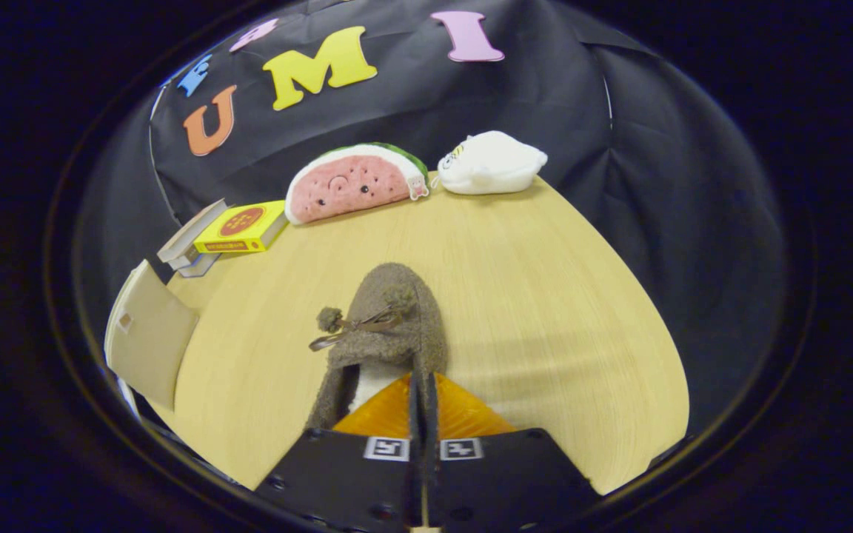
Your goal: Open the storage box then place both shoes into the box .Put the left shoe in first, then the right shoe, with the right side of both shoes facing outward in a uniform manner.
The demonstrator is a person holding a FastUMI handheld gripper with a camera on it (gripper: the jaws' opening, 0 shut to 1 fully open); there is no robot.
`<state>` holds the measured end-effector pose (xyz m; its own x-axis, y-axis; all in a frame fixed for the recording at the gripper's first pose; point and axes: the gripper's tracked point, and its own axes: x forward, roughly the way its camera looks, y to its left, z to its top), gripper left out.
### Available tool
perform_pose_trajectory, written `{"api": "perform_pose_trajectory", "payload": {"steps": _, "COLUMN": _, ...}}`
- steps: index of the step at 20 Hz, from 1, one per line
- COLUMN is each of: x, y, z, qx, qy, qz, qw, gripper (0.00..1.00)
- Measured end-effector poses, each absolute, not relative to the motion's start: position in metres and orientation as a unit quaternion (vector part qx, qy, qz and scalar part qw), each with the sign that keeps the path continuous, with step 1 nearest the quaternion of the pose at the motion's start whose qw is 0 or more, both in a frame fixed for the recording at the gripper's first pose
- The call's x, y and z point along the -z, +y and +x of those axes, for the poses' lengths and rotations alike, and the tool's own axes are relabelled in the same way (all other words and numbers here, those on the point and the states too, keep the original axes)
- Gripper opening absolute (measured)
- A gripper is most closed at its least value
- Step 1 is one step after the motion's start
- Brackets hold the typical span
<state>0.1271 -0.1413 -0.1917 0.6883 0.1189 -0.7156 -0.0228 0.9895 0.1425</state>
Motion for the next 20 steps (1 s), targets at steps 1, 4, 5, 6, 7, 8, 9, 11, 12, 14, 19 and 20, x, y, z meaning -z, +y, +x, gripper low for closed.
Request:
{"api": "perform_pose_trajectory", "payload": {"steps": 1, "x": 0.191, "y": -0.141, "z": 0.128, "qx": -0.036, "qy": 0.392, "qz": 0.074, "qw": 0.916, "gripper": 0.0}}
{"api": "perform_pose_trajectory", "payload": {"steps": 4, "x": 0.182, "y": -0.136, "z": 0.125, "qx": -0.031, "qy": 0.385, "qz": 0.124, "qw": 0.914, "gripper": 0.0}}
{"api": "perform_pose_trajectory", "payload": {"steps": 5, "x": 0.179, "y": -0.134, "z": 0.123, "qx": -0.031, "qy": 0.381, "qz": 0.131, "qw": 0.915, "gripper": 0.0}}
{"api": "perform_pose_trajectory", "payload": {"steps": 6, "x": 0.173, "y": -0.13, "z": 0.121, "qx": -0.031, "qy": 0.378, "qz": 0.137, "qw": 0.915, "gripper": 0.0}}
{"api": "perform_pose_trajectory", "payload": {"steps": 7, "x": 0.167, "y": -0.125, "z": 0.119, "qx": -0.032, "qy": 0.374, "qz": 0.142, "qw": 0.916, "gripper": 0.0}}
{"api": "perform_pose_trajectory", "payload": {"steps": 8, "x": 0.159, "y": -0.118, "z": 0.118, "qx": -0.035, "qy": 0.369, "qz": 0.151, "qw": 0.917, "gripper": 0.0}}
{"api": "perform_pose_trajectory", "payload": {"steps": 9, "x": 0.151, "y": -0.108, "z": 0.115, "qx": -0.038, "qy": 0.365, "qz": 0.162, "qw": 0.916, "gripper": 0.0}}
{"api": "perform_pose_trajectory", "payload": {"steps": 11, "x": 0.132, "y": -0.08, "z": 0.112, "qx": -0.05, "qy": 0.357, "qz": 0.192, "qw": 0.913, "gripper": 0.0}}
{"api": "perform_pose_trajectory", "payload": {"steps": 12, "x": 0.121, "y": -0.063, "z": 0.11, "qx": -0.057, "qy": 0.354, "qz": 0.204, "qw": 0.911, "gripper": 0.0}}
{"api": "perform_pose_trajectory", "payload": {"steps": 14, "x": 0.097, "y": -0.025, "z": 0.107, "qx": -0.073, "qy": 0.345, "qz": 0.221, "qw": 0.909, "gripper": 0.0}}
{"api": "perform_pose_trajectory", "payload": {"steps": 19, "x": 0.037, "y": 0.073, "z": 0.096, "qx": -0.106, "qy": 0.317, "qz": 0.232, "qw": 0.914, "gripper": 0.0}}
{"api": "perform_pose_trajectory", "payload": {"steps": 20, "x": 0.025, "y": 0.096, "z": 0.094, "qx": -0.115, "qy": 0.311, "qz": 0.233, "qw": 0.914, "gripper": 0.0}}
